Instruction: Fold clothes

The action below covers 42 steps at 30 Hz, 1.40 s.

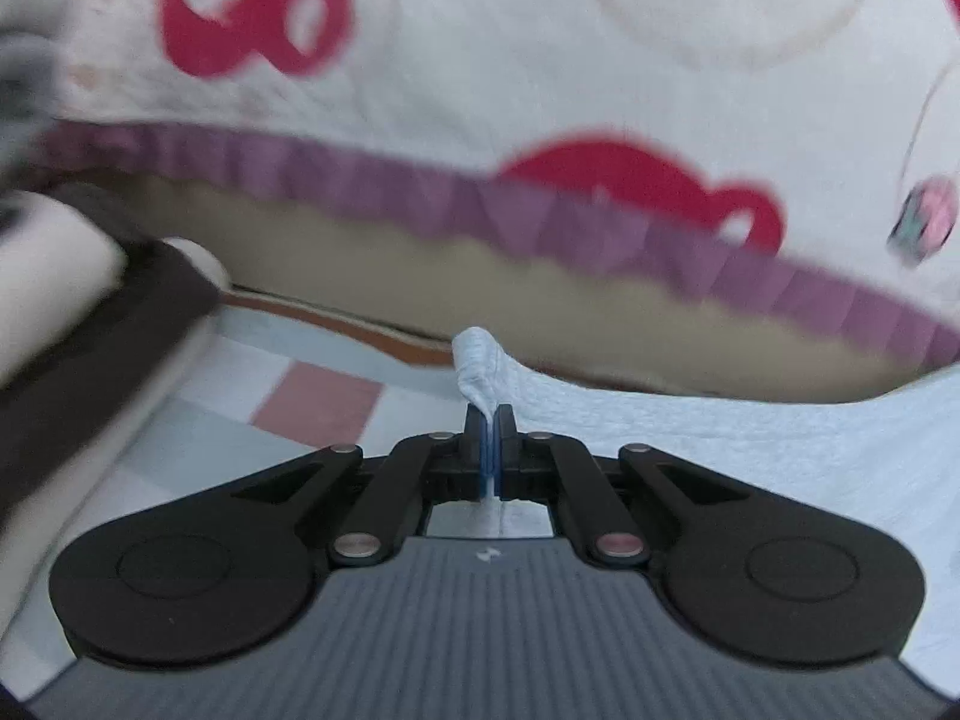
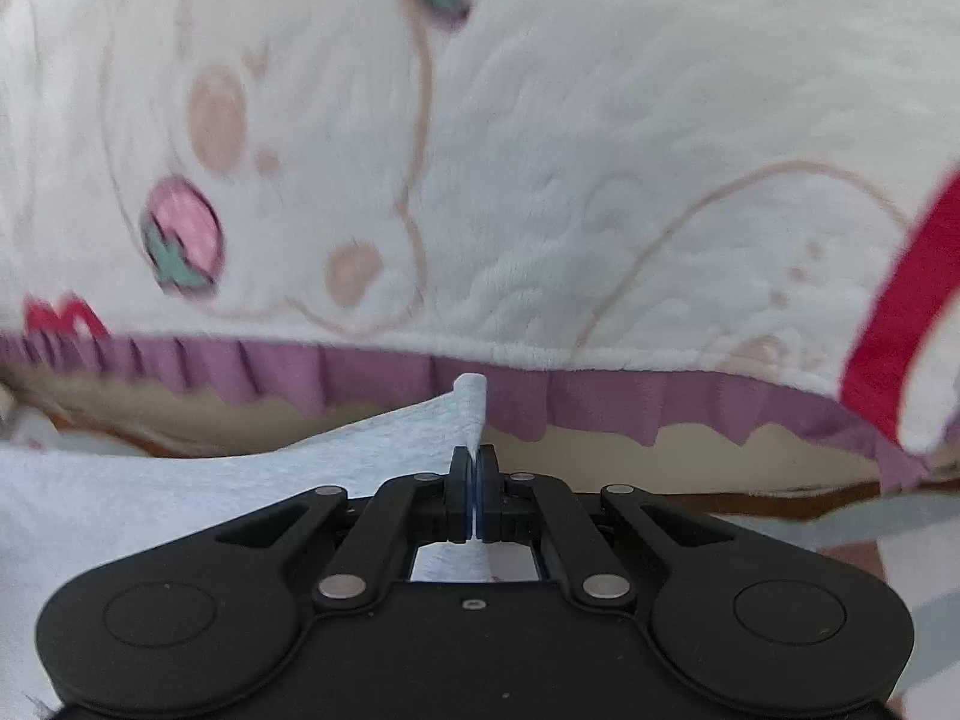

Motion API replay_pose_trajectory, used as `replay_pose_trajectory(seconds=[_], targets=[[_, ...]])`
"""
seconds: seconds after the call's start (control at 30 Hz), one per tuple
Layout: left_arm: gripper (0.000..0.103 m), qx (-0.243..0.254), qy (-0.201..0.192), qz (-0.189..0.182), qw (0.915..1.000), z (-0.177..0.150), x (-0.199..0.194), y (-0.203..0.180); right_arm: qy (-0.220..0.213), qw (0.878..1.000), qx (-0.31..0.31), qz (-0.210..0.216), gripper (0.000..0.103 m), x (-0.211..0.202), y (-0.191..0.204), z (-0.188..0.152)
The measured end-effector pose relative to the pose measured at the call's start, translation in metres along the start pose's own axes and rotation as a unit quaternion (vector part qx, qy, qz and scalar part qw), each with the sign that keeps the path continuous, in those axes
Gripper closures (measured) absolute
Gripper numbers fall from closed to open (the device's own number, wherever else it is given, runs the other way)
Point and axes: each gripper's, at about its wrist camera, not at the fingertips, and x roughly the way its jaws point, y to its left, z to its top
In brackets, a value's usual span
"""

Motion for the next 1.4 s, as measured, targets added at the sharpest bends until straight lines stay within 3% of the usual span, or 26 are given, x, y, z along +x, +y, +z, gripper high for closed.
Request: replay_pose_trajectory(seconds=[0.1, 0.27, 0.3, 0.4, 0.5, 0.6, 0.73, 0.8, 0.87, 0.9, 0.93, 0.97, 1.0, 1.03, 1.1, 1.2, 1.3, 1.37, 1.4], targets=[[0.102, -0.007, -0.035, -0.033, 0.9988, -0.004, -0.052, 0.001, -0.047, 0.997, 0.061, 0.022, 0.102, -0.038, -0.004, -0.014], [0.102, -0.062, -0.026, -0.057, 0.9961, -0.024, -0.150, 0.015, -0.094, 0.989, 0.105, 0.043, 0.102, -0.137, -0.016, -0.062], [0.102, -0.059, -0.017, -0.049, 0.9969, -0.031, -0.171, 0.016, -0.085, 0.989, 0.113, 0.046, 0.102, -0.150, -0.022, -0.078], [0.102, 0.012, 0.031, 0.002, 0.9994, -0.062, -0.217, 0.012, -0.040, 0.991, 0.123, 0.043, 0.102, -0.174, -0.028, -0.130], [0.102, -0.014, 0.082, -0.039, 0.9957, -0.085, -0.244, 0.014, -0.014, 0.992, 0.119, 0.037, 0.102, -0.193, -0.031, -0.161], [0.102, 0.009, 0.081, -0.034, 0.9960, -0.093, -0.262, 0.001, -0.010, 0.992, 0.113, 0.053, 0.102, -0.201, -0.034, -0.174], [0.102, -0.024, 0.076, -0.045, 0.9958, -0.092, -0.285, 0.005, -0.029, 0.988, 0.136, 0.063, 0.102, -0.227, -0.046, -0.183], [0.101, -0.009, 0.104, -0.049, 0.9933, -0.100, -0.293, 0.003, -0.018, 0.989, 0.136, 0.058, 0.102, -0.230, -0.054, -0.187], [0.098, -0.001, 0.150, -0.049, 0.9874, -0.108, -0.290, 0.005, 0.023, 0.988, 0.150, 0.039, 0.100, -0.224, -0.063, -0.200], [0.096, -0.020, 0.159, -0.057, 0.9854, -0.110, -0.290, 0.011, 0.040, 0.985, 0.168, 0.025, 0.093, -0.222, -0.068, -0.208], [0.085, -0.052, 0.160, -0.068, 0.9834, -0.110, -0.290, 0.020, 0.056, 0.981, 0.186, 0.011, 0.092, -0.220, -0.073, -0.216], [0.064, -0.087, 0.157, -0.072, 0.9811, -0.109, -0.292, 0.031, 0.072, 0.976, 0.203, -0.003, 0.089, -0.219, -0.078, -0.224], [0.057, -0.119, 0.150, -0.065, 0.9792, -0.108, -0.294, 0.041, 0.064, 0.969, 0.238, -0.001, 0.071, -0.223, -0.086, -0.233], [0.056, -0.143, 0.143, -0.057, 0.9776, -0.108, -0.295, 0.050, 0.058, 0.960, 0.275, 0.006, 0.048, -0.226, -0.093, -0.241], [0.056, -0.154, 0.148, -0.055, 0.9753, -0.109, -0.294, 0.056, 0.051, 0.941, 0.333, 0.026, 0.045, -0.232, -0.105, -0.252], [0.054, -0.111, 0.175, -0.059, 0.9765, -0.113, -0.288, 0.041, 0.049, 0.938, 0.336, 0.071, 0.045, -0.239, -0.104, -0.257], [0.051, -0.021, 0.195, -0.067, 0.9783, -0.115, -0.284, 0.011, 0.050, 0.953, 0.287, 0.085, 0.045, -0.244, -0.092, -0.257], [0.042, 0.035, 0.210, -0.074, 0.9743, -0.118, -0.281, -0.007, 0.056, 0.967, 0.241, 0.068, 0.045, -0.242, -0.083, -0.257], [0.041, 0.059, 0.219, -0.073, 0.9711, -0.120, -0.278, -0.016, 0.059, 0.973, 0.214, 0.056, 0.056, -0.241, -0.078, -0.258]])
